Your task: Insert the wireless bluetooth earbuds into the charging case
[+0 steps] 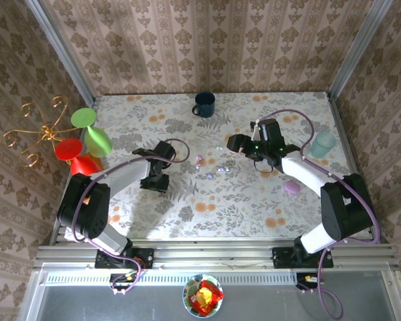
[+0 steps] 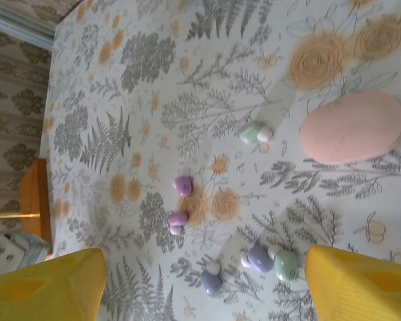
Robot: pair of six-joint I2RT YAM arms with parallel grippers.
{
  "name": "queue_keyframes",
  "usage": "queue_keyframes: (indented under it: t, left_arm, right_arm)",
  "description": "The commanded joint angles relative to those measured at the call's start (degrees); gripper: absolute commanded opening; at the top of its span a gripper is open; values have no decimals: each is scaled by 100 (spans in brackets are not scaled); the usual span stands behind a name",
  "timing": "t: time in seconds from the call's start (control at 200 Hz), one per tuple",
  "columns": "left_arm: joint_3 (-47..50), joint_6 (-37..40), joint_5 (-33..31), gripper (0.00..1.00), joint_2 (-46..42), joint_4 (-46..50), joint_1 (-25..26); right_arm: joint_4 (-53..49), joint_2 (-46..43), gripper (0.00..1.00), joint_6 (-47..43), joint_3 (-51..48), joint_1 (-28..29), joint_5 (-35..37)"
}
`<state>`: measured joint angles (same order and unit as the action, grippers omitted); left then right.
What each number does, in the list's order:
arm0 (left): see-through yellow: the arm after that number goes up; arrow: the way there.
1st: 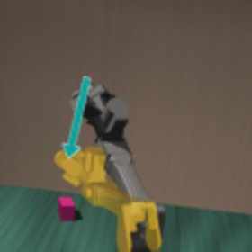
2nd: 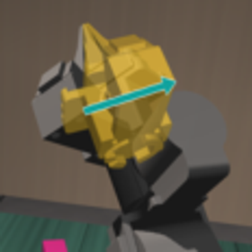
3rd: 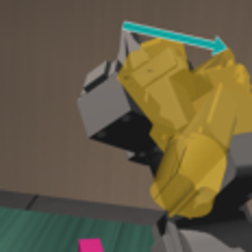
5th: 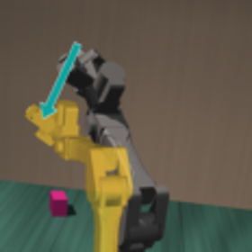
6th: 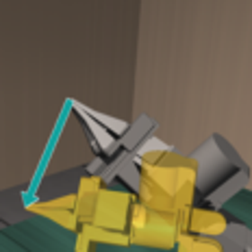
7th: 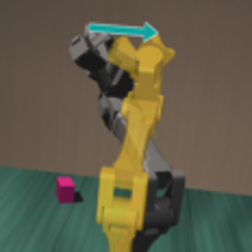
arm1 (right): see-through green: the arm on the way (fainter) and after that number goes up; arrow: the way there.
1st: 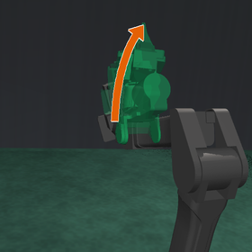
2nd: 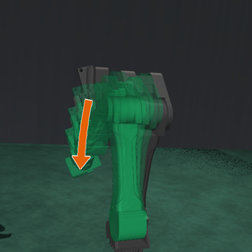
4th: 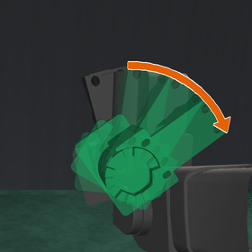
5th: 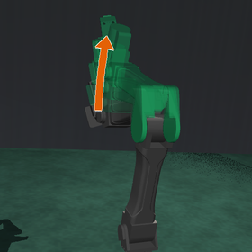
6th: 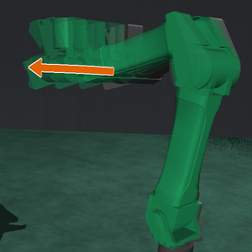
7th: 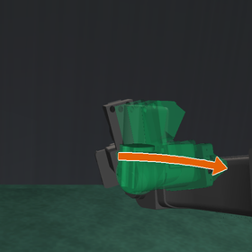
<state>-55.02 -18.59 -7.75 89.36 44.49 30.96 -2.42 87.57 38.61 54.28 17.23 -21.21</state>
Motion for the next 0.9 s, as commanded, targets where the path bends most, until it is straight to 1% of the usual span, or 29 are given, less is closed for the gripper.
queue_keyframes:
  t: [0.0, 0.12, 0.3, 0.465, 0.675, 0.815, 0.895]
  left_arm:
    - [-179, 472, 710, 41, -178, -213, 60]
    - [-260, 945, 1064, 41, -304, -630, 231]
    - [-202, 1695, 1760, 41, -530, -1489, 428]
    - [-143, 2450, 1951, 41, -648, -2194, 751]
    - [-115, 3002, 2205, 40, -663, -2971, 1049]
    - [-7, 3209, 2445, 38, -749, -3450, 1175]
    - [-19, 3288, 2539, 38, -745, -3526, 1236]
  right_arm:
    - [-600, -72, 79, 85, 173, -104, -847]
    - [-1190, -41, 80, 51, 360, -115, -1143]
    - [-1156, -99, 79, 208, 295, -93, -1820]
    - [-1381, -99, 78, 255, 339, 5, -2014]
    - [-954, -65, 77, 685, 272, 182, -2571]
    - [-514, -54, 74, 1000, 235, 354, -2784]
    - [-407, -21, 73, 1093, 276, 448, -2818]
